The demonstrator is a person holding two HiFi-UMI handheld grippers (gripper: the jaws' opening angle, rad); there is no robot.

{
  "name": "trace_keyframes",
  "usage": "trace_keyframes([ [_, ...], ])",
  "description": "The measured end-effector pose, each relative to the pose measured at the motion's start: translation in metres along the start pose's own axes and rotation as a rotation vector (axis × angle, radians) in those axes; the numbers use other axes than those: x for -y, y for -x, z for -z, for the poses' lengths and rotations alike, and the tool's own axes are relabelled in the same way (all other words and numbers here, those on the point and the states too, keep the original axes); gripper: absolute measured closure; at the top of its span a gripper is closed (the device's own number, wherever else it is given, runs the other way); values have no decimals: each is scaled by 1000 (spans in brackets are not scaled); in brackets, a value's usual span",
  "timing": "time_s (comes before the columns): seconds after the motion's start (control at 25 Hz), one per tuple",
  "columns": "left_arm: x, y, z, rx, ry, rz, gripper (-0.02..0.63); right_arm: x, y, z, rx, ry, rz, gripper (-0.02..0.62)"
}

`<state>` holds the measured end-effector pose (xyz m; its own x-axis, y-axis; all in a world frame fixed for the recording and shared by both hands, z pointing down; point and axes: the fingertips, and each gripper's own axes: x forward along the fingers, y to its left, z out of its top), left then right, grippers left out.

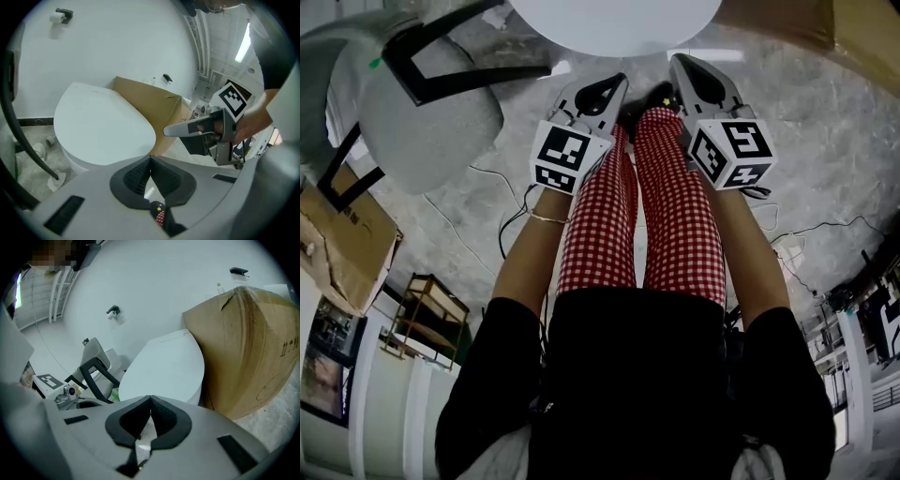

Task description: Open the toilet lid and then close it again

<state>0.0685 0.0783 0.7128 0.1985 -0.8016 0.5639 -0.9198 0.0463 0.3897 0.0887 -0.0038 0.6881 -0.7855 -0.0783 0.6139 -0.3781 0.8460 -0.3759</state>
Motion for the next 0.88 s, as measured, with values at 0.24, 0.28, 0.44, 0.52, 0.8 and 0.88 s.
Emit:
trace_keyframes([
  [0.24,8,8,-20,35,8,-15,603,-9,19,-8,9,11,-20,575],
  [0.28,9,11,-24,40,8,-18,603,-11,23,-9,9,15,-24,575],
  [0.44,8,21,-39,53,4,-60,603,-21,37,-14,13,31,-41,575],
  [0.52,10,27,-49,76,12,-72,603,-25,44,-16,20,23,-40,575],
  [0.8,18,45,-78,111,-16,-96,603,-40,61,-37,56,43,-57,575],
  [0.88,21,49,-86,116,-36,-89,603,-46,65,-48,77,38,-63,575],
])
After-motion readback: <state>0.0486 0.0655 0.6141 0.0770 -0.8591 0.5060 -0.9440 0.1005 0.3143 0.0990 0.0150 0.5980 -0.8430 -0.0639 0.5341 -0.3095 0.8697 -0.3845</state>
